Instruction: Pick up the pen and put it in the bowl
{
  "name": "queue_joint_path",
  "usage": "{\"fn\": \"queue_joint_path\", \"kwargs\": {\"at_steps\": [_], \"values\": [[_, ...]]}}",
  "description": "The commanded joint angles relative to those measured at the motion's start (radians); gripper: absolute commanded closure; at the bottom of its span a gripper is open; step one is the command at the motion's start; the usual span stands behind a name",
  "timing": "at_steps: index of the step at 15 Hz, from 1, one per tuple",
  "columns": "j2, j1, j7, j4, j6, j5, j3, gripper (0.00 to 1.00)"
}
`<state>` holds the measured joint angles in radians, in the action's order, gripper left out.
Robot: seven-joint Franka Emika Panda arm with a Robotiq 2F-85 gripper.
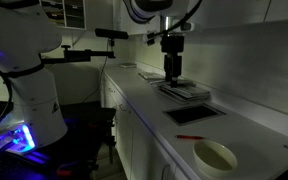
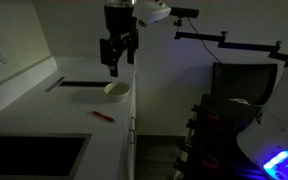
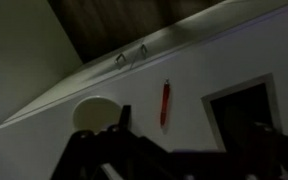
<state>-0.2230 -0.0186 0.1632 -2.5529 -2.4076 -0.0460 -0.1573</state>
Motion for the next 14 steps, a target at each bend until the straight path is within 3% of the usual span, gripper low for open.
{"fn": "queue_joint_path", "kwargs": {"at_steps": [1, 4, 9, 12, 14], "values": [[0.185, -0.012, 0.053, 0.041, -0.164, 0.014, 0.017, 0.0], [0.37, -0.026, 0.111, 0.102, -0.285, -0.042, 0.033, 0.0], [0.619, -0.09, 0.132, 0.291, -0.283, -0.032, 0.098, 0.0], [0.723, -0.106, 0.11, 0.389, -0.261, -0.007, 0.112, 0.11], [0.774, -0.116, 0.114, 0.439, -0.243, 0.004, 0.124, 0.25]]}}
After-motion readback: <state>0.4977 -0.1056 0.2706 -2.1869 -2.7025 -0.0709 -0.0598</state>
